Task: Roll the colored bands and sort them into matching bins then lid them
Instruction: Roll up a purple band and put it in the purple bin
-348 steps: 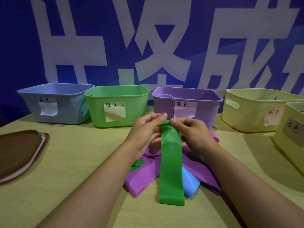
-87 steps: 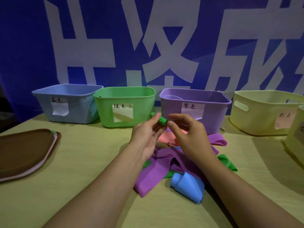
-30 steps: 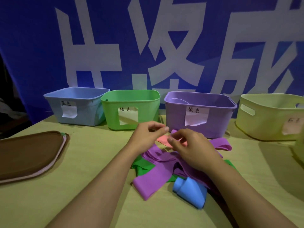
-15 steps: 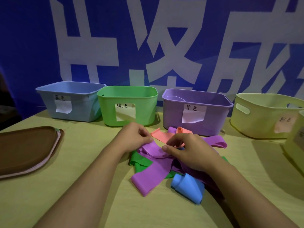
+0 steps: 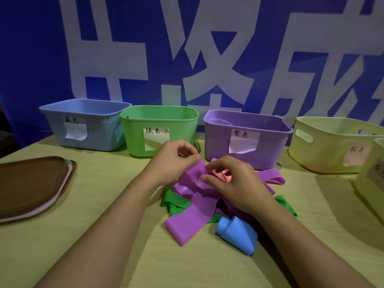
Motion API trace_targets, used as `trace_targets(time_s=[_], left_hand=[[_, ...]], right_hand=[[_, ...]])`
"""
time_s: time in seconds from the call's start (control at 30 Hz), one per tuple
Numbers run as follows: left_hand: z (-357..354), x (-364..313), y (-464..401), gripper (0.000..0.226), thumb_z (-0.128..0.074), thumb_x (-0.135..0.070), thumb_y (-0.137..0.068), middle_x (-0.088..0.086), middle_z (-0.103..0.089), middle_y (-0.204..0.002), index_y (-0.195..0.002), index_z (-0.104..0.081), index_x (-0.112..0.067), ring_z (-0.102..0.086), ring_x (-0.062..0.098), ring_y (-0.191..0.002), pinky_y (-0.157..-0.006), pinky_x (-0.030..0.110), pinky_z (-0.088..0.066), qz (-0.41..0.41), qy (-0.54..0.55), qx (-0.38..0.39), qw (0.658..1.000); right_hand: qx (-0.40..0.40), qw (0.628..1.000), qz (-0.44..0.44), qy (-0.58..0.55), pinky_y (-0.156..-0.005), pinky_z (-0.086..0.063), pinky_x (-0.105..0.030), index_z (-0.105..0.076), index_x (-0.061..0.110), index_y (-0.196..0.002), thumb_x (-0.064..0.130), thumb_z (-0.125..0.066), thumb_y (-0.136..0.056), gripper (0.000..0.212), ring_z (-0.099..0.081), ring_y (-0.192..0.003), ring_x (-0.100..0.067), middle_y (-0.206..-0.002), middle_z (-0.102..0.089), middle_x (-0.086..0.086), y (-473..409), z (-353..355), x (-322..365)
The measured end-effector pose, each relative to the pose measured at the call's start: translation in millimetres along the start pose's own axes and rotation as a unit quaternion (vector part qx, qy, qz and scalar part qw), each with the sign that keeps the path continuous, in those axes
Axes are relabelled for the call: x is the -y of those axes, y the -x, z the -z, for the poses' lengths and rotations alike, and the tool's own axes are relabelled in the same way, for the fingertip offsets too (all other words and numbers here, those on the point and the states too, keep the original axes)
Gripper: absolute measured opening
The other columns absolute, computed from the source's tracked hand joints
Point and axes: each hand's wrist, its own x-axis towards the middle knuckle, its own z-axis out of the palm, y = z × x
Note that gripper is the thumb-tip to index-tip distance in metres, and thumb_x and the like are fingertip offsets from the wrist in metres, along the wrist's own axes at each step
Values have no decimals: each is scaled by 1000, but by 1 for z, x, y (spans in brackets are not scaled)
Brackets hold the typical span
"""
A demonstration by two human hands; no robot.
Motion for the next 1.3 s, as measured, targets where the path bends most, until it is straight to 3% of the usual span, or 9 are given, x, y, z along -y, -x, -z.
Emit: trace_targets(time_s=[0.17,0.33,0.5,0.63,0.8,0.97,1.03,1.2,1.3], left_hand=[[-16,-16,8,15,-71,-2,-92,16,-71,-83,-105,-64,-2,-70,20,-65,-59,24,-58,76,279,23,957],[-20,-17,7,8,-66,-5,-95,13,-72,-90,-103,-69,-4,-71,17,-71,-63,22,-59,85,345,54,933],[-17,-8,2,22,-75,-21,-90,5,-71,-99,-109,-74,-10,-63,14,-82,-75,27,-54,38,289,9,957],[-24,-6,5,37,-73,-27,-90,9,-73,-124,-123,-70,-11,-67,23,-120,-106,35,-49,25,336,100,936],[-35,-23,11,29,-77,-23,-86,10,-75,-104,-110,-72,-8,-69,24,-99,-96,34,-56,14,368,99,925],[-27,-56,6,28,-77,-27,-80,6,-77,-96,-103,-72,-12,-74,20,-86,-82,34,-60,-17,329,81,941],[-23,-67,7,28,-75,-27,-78,9,-74,-94,-100,-71,-10,-69,26,-87,-86,45,-56,-31,302,67,950],[-16,-90,14,6,-72,-6,-89,-1,-74,-80,-92,-67,-9,-72,16,-75,-74,34,-62,-44,272,69,959],[-11,-105,20,9,-72,-2,-90,-2,-71,-75,-89,-66,-9,-71,20,-70,-69,36,-65,-45,265,67,961]], right_hand=[[-10,999,-12,-35,-80,-54,-31,-72,34,-105,64,-72,-78,41,-63,-88,2,-97,-71,18,1,-2,5],[-55,992,-43,-108,-76,-58,-37,-76,27,-92,49,-74,-87,23,-69,-77,-3,-80,-75,12,-3,-5,-1],[-99,981,-54,-156,-74,-56,-44,-75,21,-87,43,-66,-96,25,-68,-74,-15,-74,-72,4,-3,-1,-1],[-108,956,-65,-265,-78,-60,-52,-76,16,-89,41,-67,-94,27,-75,-81,-28,-79,-77,-5,-5,6,4],[-105,935,-63,-334,-65,-61,-29,-70,11,-94,19,-61,-101,13,-75,-75,-19,-79,-76,-7,-17,30,24],[-161,944,-52,-283,-71,-60,-34,-70,22,-94,29,-62,-101,13,-71,-77,-13,-82,-74,3,-42,59,37],[-189,939,-52,-282,-69,-56,-34,-72,20,-95,33,-63,-101,17,-66,-76,-10,-82,-72,4,-51,71,44],[-214,938,-35,-269,-64,-47,-14,-73,20,-105,37,-64,-99,20,-63,-77,2,-91,-72,7,-62,99,68],[-228,935,-16,-271,-61,-47,-10,-73,21,-105,39,-64,-99,21,-64,-77,2,-91,-72,7,-62,112,84]])
